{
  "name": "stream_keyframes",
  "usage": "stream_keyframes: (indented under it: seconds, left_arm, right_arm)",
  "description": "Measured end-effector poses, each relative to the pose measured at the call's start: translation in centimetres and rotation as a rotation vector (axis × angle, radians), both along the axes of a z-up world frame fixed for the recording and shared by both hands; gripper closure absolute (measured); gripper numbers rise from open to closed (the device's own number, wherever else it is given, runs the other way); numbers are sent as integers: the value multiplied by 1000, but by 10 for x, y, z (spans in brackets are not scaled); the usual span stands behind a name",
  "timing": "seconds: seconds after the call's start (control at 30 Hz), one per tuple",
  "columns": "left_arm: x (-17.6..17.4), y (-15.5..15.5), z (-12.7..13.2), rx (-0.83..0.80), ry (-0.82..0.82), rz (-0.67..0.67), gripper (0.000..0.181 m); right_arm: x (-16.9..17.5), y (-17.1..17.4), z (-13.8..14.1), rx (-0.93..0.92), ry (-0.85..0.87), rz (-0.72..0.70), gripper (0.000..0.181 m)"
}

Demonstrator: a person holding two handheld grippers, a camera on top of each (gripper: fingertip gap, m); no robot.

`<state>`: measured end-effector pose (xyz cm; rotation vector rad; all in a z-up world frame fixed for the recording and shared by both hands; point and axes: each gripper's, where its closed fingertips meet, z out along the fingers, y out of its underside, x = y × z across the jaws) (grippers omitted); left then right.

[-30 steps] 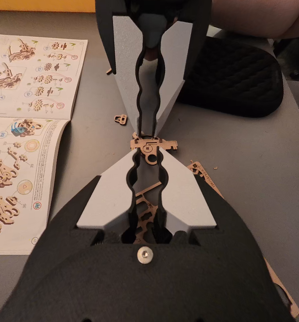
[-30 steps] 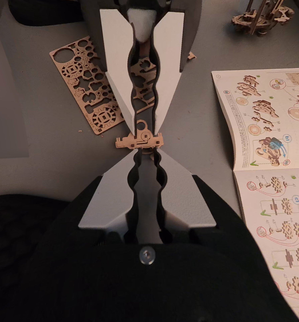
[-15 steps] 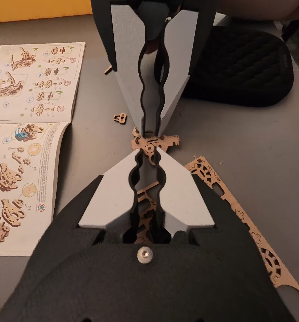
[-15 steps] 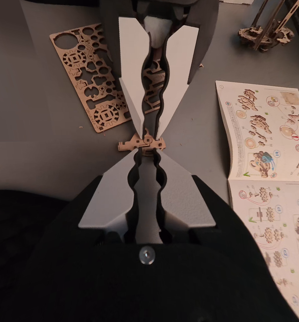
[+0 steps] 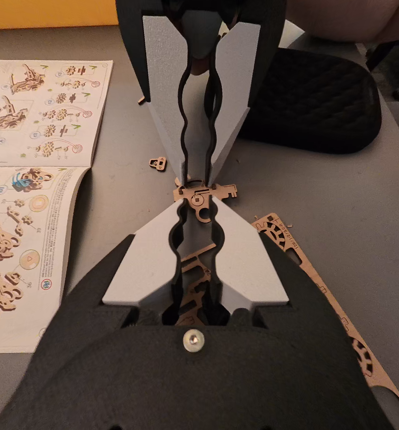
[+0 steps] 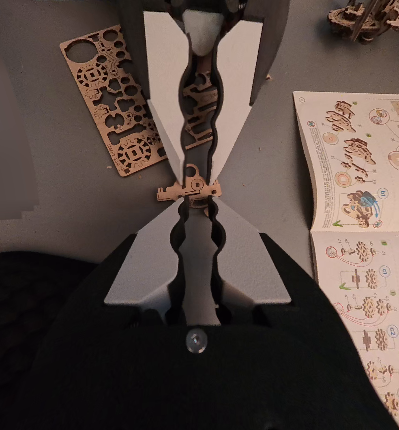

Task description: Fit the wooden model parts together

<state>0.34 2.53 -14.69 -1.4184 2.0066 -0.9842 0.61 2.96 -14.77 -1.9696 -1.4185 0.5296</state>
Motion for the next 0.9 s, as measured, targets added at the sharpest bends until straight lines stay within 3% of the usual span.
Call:
stream_keyframes:
  seconds: [0.1, 0.9]
  left_arm:
    - [-2, -5, 1, -28, 7, -18, 154]
    - [0, -4, 2, -57, 8, 10, 156]
  right_arm:
    - [1, 0, -1, -16, -25, -9, 166]
    - [2, 0, -4, -57, -103, 30, 166]
